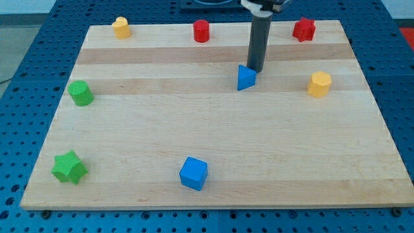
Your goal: Move the triangle to the top right of the cube
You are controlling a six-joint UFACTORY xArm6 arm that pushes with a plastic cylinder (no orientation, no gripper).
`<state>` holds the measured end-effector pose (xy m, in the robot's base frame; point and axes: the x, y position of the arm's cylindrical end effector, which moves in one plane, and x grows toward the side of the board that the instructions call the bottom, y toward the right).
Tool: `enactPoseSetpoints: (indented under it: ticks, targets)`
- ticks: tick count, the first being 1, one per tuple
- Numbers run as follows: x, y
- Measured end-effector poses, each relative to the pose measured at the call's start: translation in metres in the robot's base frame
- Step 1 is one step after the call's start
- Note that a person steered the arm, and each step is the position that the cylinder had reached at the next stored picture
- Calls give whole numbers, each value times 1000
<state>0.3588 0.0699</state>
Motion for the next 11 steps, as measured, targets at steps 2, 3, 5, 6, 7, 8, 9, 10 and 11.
enactPoseSetpoints:
  ticks: [2,3,5,6,7,8,9,10,11]
  targets:
    - [68,-53]
    - [39,-53]
    - [58,-125]
    - [103,-90]
    - [128,-24]
    - [129,-33]
    - [127,-92]
    - [89,-112]
    - [75,-88]
